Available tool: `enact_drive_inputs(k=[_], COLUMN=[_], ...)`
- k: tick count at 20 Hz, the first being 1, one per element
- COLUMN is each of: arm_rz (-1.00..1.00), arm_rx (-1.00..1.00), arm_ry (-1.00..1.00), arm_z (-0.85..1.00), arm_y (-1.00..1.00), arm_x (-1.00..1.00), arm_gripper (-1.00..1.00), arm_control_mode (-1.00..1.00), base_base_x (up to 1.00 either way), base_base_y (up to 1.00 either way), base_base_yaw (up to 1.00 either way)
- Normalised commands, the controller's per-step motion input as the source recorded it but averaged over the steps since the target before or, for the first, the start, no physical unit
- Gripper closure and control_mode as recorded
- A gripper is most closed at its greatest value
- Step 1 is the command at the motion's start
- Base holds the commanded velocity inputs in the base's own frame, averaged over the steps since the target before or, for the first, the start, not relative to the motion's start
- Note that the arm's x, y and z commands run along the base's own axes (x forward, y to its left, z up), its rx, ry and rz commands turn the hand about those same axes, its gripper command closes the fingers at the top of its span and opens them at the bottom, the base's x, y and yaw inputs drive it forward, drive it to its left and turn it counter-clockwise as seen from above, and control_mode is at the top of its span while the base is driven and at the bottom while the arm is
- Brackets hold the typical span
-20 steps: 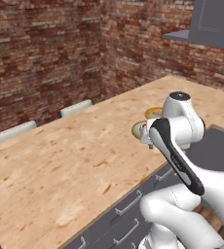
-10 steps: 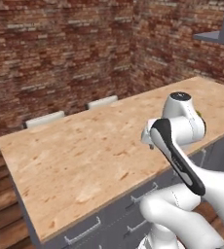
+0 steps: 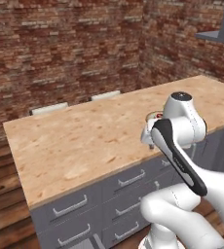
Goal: Place one of the steaks on the plate and the other in the bowl. Then place the bowl in the fridge.
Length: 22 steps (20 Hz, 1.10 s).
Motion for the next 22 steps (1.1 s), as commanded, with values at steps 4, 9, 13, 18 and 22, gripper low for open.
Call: enact_drive_inputs(k=[4,9,13,18,22], arm_rz=[0.0,0.0,0.0,0.0,0.0], arm_rx=[0.0,0.0,0.0,0.0,0.0], arm_ry=[0.0,0.0,0.0,0.0,0.0], arm_z=[0.0,0.0,0.0,0.0,0.0], arm_y=[0.0,0.0,0.0,0.0,0.0], arm_x=[0.0,0.0,0.0,0.0,0.0], arm_gripper=[-1.0,-1.0,-1.0,-1.0,-1.0], arm_control_mode=[1.0,1.0,1.0,1.0,1.0], base_base_x=[-0.58,-0.16,-0.11,0.31,0.81], base_base_y=[0.29,1.0,1.0,1.0,0.79], base_base_yaw=[0.14,0.18,0.0,0.02,0.21])
